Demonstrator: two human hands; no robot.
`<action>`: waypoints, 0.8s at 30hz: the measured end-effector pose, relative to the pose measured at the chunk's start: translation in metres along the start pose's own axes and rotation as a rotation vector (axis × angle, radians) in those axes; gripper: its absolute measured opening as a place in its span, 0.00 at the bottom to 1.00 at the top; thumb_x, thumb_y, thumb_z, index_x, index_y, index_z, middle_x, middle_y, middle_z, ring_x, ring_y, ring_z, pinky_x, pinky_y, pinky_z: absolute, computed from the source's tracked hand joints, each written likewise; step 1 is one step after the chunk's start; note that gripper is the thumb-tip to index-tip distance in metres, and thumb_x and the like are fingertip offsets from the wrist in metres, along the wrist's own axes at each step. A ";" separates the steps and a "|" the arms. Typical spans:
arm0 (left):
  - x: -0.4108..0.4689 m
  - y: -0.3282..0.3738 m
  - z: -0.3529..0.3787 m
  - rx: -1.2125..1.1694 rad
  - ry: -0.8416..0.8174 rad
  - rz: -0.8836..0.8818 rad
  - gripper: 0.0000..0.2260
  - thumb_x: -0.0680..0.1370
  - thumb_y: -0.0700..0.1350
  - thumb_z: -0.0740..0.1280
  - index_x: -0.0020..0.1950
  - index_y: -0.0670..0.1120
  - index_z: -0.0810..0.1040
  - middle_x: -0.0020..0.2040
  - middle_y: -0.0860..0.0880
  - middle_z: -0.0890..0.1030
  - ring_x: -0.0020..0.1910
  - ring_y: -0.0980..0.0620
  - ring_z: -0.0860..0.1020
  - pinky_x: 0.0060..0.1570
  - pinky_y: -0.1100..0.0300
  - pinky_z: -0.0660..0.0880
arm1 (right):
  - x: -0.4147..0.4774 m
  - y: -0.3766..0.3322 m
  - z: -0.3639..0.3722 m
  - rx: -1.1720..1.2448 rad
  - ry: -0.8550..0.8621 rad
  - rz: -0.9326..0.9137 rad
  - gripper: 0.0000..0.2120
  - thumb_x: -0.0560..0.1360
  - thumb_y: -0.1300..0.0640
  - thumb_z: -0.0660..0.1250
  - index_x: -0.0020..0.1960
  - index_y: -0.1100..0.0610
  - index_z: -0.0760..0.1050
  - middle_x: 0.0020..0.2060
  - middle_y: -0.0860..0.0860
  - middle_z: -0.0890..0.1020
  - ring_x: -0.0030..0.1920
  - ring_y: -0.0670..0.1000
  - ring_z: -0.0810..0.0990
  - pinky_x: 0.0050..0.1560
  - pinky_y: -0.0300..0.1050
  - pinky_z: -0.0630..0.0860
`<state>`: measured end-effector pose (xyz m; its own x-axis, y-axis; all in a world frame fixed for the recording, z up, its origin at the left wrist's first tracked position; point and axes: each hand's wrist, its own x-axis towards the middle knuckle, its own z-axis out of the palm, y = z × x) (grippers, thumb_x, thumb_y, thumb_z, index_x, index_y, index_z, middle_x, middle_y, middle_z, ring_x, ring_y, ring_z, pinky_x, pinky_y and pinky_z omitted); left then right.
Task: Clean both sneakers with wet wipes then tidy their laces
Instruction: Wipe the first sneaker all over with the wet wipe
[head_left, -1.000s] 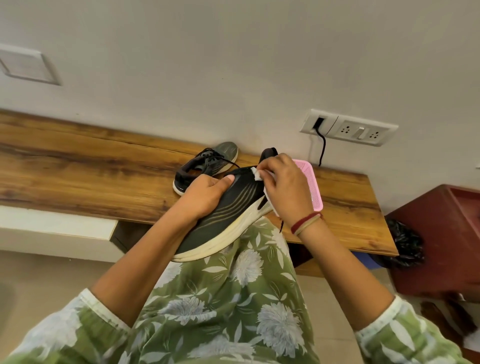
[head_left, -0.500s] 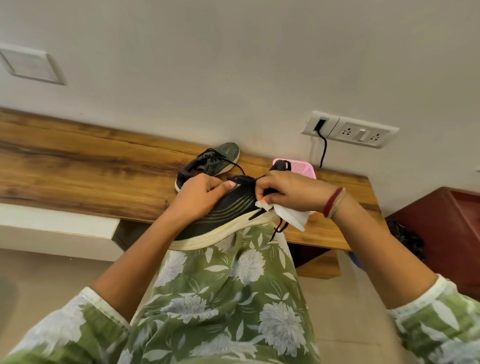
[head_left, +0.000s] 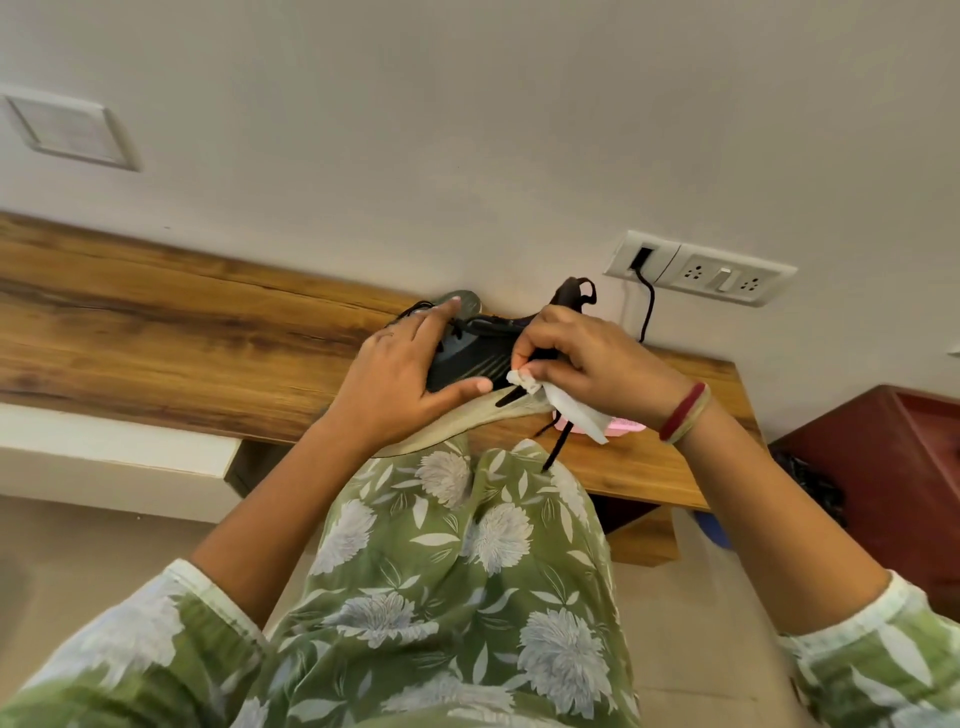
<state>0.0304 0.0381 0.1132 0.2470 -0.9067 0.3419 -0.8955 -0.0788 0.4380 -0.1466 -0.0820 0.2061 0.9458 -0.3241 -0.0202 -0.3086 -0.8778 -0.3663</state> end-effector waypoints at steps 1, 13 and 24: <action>-0.001 0.000 -0.002 0.051 0.012 0.041 0.41 0.72 0.73 0.52 0.76 0.48 0.59 0.62 0.45 0.76 0.60 0.46 0.75 0.59 0.51 0.70 | 0.000 0.000 0.000 0.013 0.010 0.003 0.04 0.76 0.57 0.65 0.49 0.53 0.78 0.48 0.49 0.75 0.44 0.46 0.73 0.46 0.37 0.69; -0.006 0.007 -0.005 0.115 -0.006 0.072 0.31 0.77 0.64 0.44 0.78 0.53 0.48 0.43 0.46 0.82 0.34 0.46 0.80 0.26 0.60 0.65 | 0.005 0.015 0.008 0.366 0.166 0.058 0.04 0.74 0.62 0.66 0.46 0.54 0.77 0.53 0.52 0.74 0.53 0.46 0.74 0.53 0.31 0.69; -0.005 0.010 -0.004 0.035 -0.068 -0.114 0.26 0.82 0.55 0.52 0.78 0.51 0.50 0.42 0.43 0.82 0.37 0.43 0.79 0.32 0.57 0.67 | -0.002 0.002 0.059 0.324 0.940 0.265 0.02 0.75 0.62 0.66 0.46 0.59 0.77 0.43 0.51 0.78 0.42 0.38 0.73 0.42 0.31 0.69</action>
<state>0.0216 0.0432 0.1192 0.3232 -0.9169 0.2342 -0.8757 -0.1960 0.4413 -0.1429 -0.0626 0.1506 0.3468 -0.7610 0.5482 -0.3222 -0.6456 -0.6924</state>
